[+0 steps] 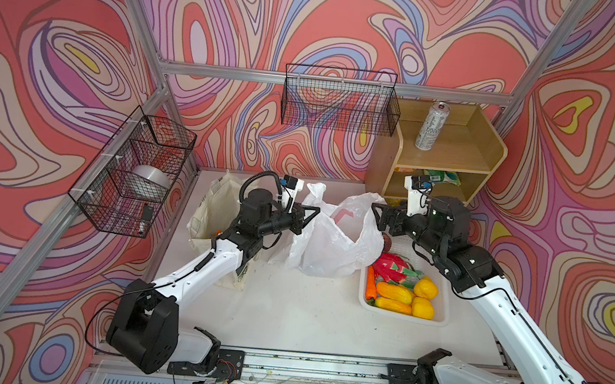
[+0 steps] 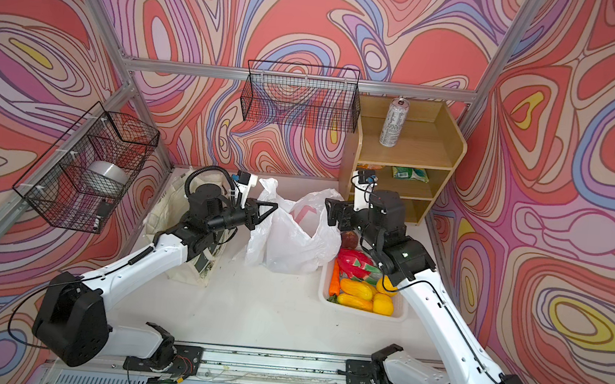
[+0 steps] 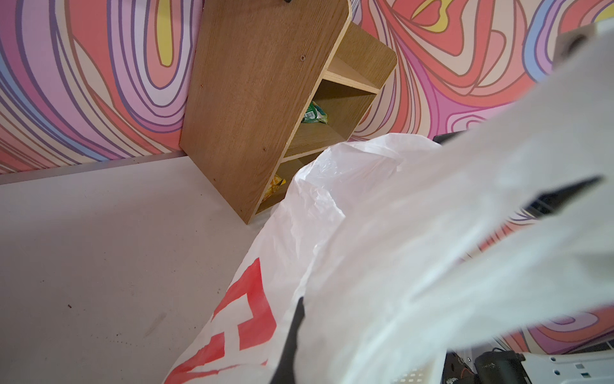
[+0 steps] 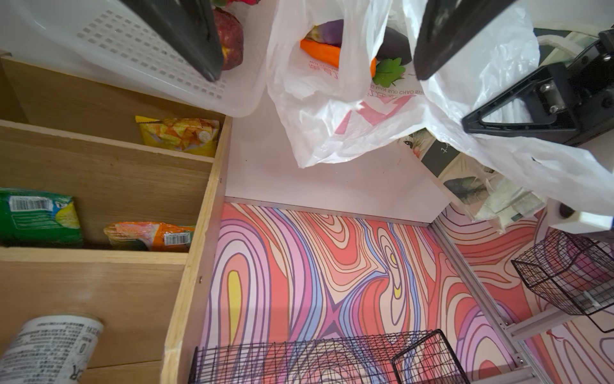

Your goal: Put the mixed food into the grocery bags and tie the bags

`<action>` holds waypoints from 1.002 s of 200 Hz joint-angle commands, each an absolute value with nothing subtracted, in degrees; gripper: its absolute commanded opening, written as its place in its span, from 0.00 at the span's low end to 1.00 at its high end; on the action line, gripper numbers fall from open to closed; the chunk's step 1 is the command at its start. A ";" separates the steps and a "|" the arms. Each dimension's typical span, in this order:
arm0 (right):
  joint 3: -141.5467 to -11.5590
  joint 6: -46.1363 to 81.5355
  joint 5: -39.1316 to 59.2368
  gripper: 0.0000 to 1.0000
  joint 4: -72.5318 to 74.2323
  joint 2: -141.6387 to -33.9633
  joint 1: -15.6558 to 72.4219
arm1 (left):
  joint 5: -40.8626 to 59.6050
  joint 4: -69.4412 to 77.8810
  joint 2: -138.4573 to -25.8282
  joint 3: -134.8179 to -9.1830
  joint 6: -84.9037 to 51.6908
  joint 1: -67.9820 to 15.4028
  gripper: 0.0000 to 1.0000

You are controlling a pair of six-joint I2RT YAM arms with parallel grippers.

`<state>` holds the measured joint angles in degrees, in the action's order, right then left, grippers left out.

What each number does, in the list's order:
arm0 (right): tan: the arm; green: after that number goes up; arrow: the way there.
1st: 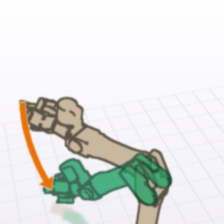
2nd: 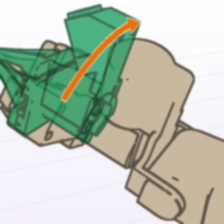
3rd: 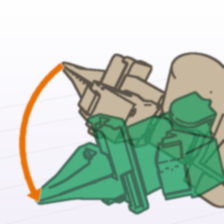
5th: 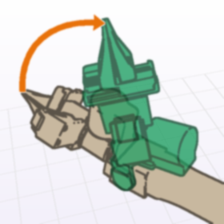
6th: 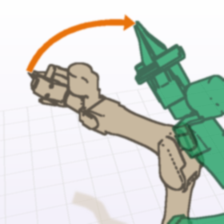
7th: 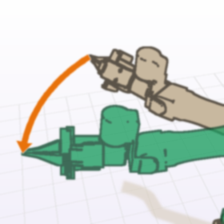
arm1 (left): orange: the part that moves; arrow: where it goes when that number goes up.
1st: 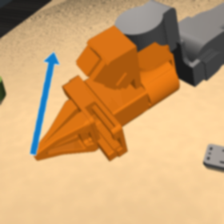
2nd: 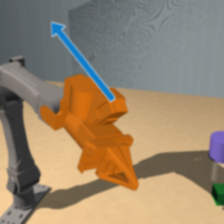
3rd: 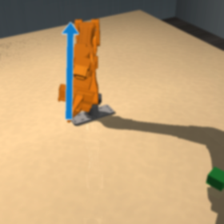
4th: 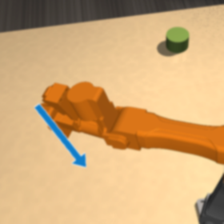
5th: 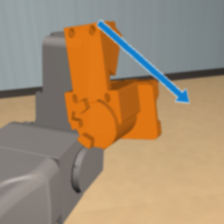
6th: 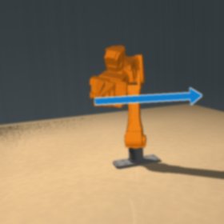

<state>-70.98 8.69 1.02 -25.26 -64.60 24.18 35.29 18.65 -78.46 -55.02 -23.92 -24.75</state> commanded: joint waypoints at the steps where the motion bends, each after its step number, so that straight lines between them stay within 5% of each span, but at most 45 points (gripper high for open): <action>1: -70.83 6.18 4.41 0.89 -22.39 -66.37 23.76 | 37.04 19.20 -79.28 -56.07 -24.33 -24.53 0.00; 68: -72.43 4.91 7.60 0.74 -19.09 -71.75 23.55 | 38.32 18.21 -79.81 -56.95 -24.46 -24.54 0.00; 117: -80.06 5.55 10.72 0.00 -21.70 -73.17 23.55 | 37.97 16.67 -79.37 -57.13 -23.74 -24.51 0.00; 151: -79.02 14.63 17.04 0.00 -16.86 -69.23 23.55 | 37.37 16.66 -79.16 -56.86 -23.62 -24.35 0.00; 200: -69.19 18.87 9.14 0.00 -15.02 -65.65 23.55 | 33.03 12.97 -78.29 -58.83 -23.08 -24.10 0.00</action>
<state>-73.49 15.16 12.84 -16.53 -66.67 23.70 36.14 15.64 -79.33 -56.10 -24.03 -24.51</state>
